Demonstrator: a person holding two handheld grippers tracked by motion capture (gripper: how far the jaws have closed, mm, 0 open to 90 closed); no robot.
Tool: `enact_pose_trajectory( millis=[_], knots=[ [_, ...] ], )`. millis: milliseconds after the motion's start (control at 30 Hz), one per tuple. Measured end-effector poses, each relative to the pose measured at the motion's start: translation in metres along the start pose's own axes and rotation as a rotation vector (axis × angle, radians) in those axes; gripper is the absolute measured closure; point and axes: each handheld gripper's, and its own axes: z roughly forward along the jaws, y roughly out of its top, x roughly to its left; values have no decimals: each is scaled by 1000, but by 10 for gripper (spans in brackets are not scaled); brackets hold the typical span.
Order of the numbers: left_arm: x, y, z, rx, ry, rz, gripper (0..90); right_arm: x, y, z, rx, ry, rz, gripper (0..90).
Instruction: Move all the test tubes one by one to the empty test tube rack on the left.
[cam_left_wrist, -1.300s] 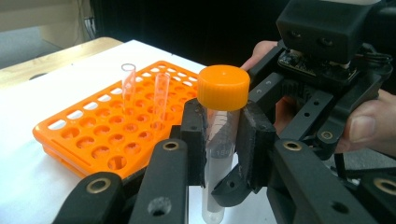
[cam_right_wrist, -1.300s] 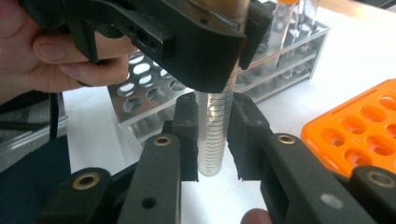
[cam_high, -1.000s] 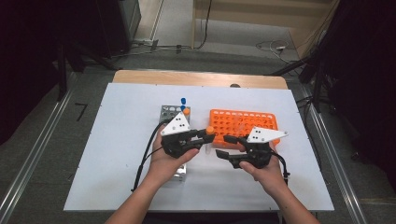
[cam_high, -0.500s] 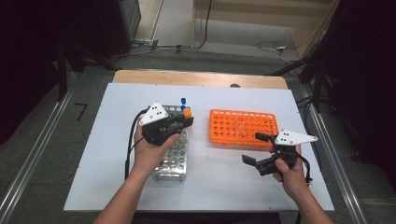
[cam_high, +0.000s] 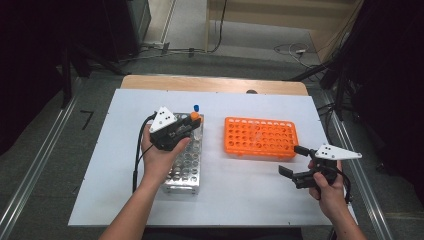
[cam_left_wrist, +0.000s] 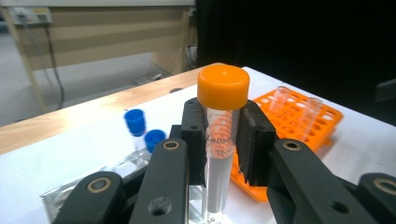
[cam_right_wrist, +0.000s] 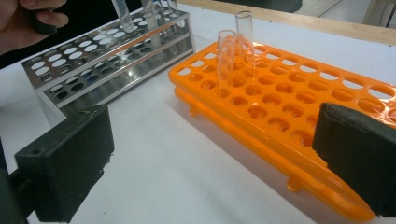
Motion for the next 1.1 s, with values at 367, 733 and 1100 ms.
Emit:
enact_pose_trajectory(
  millis=[367,733,1100],
  knots=[
    [1,-7,9,-13,24,-20,750,-4,-3,0,8,-19,8,0],
    [-2,-13,13,73,60,15,748,-5,-5,3,14,-21,1,0],
    [-2,-16,14,169,57,-8,727,-6,-5,8,25,-25,-6,0]
  ],
)
